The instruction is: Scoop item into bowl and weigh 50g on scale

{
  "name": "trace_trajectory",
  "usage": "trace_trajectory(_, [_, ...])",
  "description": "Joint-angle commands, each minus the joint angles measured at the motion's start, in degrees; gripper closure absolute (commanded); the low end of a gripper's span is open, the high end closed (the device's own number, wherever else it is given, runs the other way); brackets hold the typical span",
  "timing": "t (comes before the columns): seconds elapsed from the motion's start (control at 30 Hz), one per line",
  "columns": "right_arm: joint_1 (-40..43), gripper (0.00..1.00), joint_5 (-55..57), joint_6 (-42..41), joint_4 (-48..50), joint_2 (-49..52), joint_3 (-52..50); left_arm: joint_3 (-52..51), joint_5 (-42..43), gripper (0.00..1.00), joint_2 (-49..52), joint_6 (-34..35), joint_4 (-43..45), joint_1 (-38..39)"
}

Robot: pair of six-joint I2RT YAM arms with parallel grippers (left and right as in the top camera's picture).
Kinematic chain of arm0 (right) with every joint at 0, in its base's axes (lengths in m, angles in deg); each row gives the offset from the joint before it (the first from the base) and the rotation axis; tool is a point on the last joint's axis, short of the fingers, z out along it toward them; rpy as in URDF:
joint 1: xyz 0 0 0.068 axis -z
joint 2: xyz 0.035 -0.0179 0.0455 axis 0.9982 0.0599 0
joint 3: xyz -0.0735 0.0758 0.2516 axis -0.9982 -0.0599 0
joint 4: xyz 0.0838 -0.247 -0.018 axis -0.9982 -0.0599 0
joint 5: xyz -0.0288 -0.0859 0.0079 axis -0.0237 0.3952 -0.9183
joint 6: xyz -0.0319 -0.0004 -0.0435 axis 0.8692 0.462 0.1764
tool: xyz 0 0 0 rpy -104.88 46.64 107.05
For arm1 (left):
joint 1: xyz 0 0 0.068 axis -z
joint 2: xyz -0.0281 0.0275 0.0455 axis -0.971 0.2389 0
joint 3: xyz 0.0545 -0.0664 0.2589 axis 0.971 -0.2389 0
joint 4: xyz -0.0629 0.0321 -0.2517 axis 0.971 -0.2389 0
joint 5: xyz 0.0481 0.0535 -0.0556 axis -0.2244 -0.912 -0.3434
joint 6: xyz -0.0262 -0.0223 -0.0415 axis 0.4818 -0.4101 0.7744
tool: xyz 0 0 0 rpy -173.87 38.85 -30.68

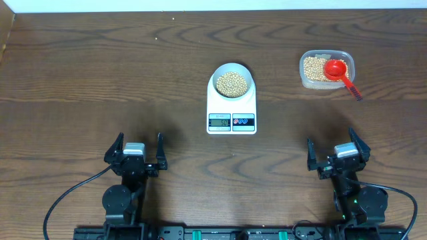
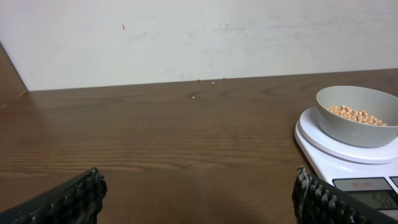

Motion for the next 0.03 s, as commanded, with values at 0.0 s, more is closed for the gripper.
trace_trajectory(0.0, [-0.4,0.01,0.4,0.5,-0.1,-0.4,-0.2,-0.6,0.1,0.02,0.0,-0.1,-2.5,-0.2])
